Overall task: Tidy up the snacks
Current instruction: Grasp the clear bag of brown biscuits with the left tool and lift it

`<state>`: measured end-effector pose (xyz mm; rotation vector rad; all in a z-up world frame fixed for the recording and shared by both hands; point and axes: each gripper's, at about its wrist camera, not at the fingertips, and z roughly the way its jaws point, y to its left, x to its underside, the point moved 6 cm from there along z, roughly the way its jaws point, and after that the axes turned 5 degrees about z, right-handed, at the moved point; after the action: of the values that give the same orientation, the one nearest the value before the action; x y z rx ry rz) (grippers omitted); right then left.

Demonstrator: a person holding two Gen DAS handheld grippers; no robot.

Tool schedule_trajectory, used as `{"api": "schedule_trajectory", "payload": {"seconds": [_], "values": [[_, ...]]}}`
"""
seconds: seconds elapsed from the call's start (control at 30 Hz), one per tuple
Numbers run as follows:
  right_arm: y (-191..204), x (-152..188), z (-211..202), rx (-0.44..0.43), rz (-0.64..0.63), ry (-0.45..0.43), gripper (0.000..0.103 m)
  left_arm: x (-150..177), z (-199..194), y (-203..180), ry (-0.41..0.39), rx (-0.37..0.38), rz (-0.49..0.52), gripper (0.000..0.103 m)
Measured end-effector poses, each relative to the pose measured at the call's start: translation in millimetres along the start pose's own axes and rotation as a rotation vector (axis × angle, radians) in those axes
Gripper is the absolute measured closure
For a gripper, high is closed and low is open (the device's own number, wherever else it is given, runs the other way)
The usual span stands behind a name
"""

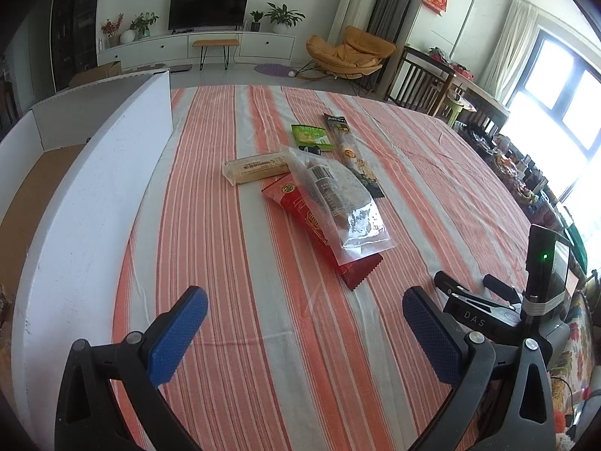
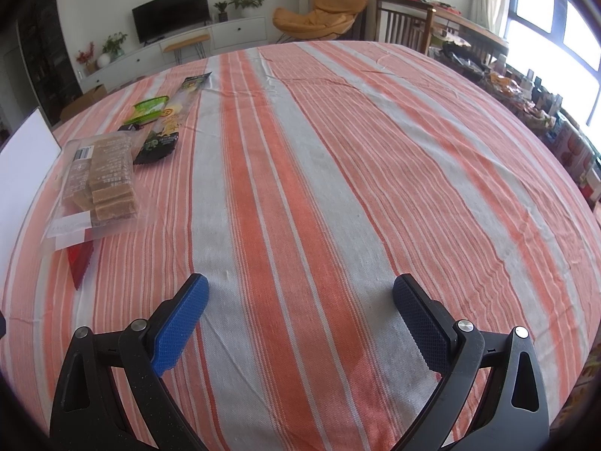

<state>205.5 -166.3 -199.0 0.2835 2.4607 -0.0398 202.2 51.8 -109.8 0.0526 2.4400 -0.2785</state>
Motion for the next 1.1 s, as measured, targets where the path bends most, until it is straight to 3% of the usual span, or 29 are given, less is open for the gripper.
{"api": "schedule_trajectory", "payload": {"seconds": [0.07,0.17,0.23,0.47,0.57,0.63,0.7,0.77,0.93,1.1], "values": [[0,0,0,0.000,0.000,0.000,0.003,-15,1,3,-0.001,0.013,-0.020,0.000],[0,0,0,0.000,0.000,0.000,0.003,-35,23,-5,0.071,0.056,-0.056,0.002],[0,0,0,0.000,0.000,0.000,0.003,-52,42,-23,0.101,0.062,-0.014,0.002],[0,0,0,0.000,0.000,0.000,0.003,-93,132,-55,0.234,-0.311,0.238,0.003],[0,0,0,0.001,-0.001,0.000,0.003,-88,162,-54,0.323,-0.349,0.262,0.002],[0,0,0,0.000,0.000,0.000,0.003,-82,169,-53,0.331,-0.361,0.302,0.007],[0,0,0,0.001,0.000,0.000,0.003,-83,161,-51,0.267,-0.321,0.293,0.041],[0,0,0,0.001,0.000,0.000,0.003,-86,151,-43,0.236,-0.267,0.241,0.059],[1,0,0,0.001,0.000,0.000,0.003,-86,93,-26,0.145,-0.126,0.140,0.066],[0,0,0,0.001,-0.001,0.000,0.003,-55,11,-11,0.076,-0.018,0.093,0.066]]}}
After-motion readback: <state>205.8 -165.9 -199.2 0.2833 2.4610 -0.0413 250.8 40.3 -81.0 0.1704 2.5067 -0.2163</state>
